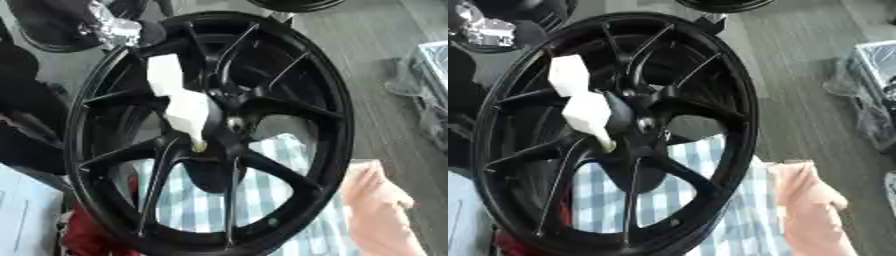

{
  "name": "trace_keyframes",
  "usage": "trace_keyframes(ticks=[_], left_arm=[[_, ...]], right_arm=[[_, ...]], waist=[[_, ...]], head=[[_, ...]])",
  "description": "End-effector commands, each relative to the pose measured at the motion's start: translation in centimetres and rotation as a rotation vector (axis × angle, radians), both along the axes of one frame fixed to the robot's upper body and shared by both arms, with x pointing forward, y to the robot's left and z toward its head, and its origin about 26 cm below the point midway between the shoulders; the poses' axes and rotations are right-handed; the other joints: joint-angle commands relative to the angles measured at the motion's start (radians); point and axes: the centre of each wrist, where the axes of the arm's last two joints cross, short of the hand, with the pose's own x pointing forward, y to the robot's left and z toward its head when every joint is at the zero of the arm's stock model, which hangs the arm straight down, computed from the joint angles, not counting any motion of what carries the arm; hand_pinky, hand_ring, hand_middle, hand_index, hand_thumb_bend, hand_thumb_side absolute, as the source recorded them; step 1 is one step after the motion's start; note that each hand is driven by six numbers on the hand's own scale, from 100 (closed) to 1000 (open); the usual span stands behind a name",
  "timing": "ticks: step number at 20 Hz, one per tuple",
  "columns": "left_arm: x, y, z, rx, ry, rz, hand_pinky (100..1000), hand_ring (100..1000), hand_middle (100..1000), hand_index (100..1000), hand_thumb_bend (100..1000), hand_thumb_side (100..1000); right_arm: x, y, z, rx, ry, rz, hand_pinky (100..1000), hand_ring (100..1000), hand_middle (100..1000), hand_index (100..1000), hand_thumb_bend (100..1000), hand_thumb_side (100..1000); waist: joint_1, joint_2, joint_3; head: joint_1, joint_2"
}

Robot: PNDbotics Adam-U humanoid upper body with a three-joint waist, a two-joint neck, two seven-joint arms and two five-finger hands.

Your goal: Pull the pin out of the wheel hub.

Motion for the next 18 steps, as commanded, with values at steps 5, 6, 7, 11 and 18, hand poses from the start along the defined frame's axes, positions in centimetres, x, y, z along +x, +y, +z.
trace_keyframes(ticks=[5,6,7,11,18], left_arm=[[0.9,-0.5,0.3,0.093,-0.076,0.033,908,868,796,882,463,930],[1.0,-0.5,0.2,0.100,-0.080,0.038,908,868,795,878,472,924],[1.2,-0.5,0.1,0.107,-0.083,0.043,908,868,794,871,483,937],[2.1,-0.2,-0.7,0.137,-0.087,0.066,903,858,778,840,505,942],[3.8,0.3,-2.6,0.186,-0.049,0.073,910,851,757,833,521,957]], right_arm=[[0.2,-0.1,1.2,-0.041,-0.015,0.014,722,724,679,866,100,539],[0.2,-0.1,1.2,-0.040,-0.014,0.014,722,724,679,866,100,539],[0.2,-0.1,1.2,-0.040,-0.013,0.015,722,724,679,866,100,539],[0.2,-0.1,1.3,-0.038,-0.014,0.016,722,723,678,865,100,539],[0.3,0.0,1.3,-0.038,-0.013,0.022,722,723,677,865,100,538]], waist=[[-0.010,-0.028,-0.005],[-0.010,-0.028,-0.005],[-0.009,-0.028,-0.006],[-0.010,-0.027,-0.009],[-0.011,-0.025,-0.013]], head=[[0.013,0.003],[0.015,0.003],[0.016,0.004],[0.023,0.006],[0.033,0.007]])
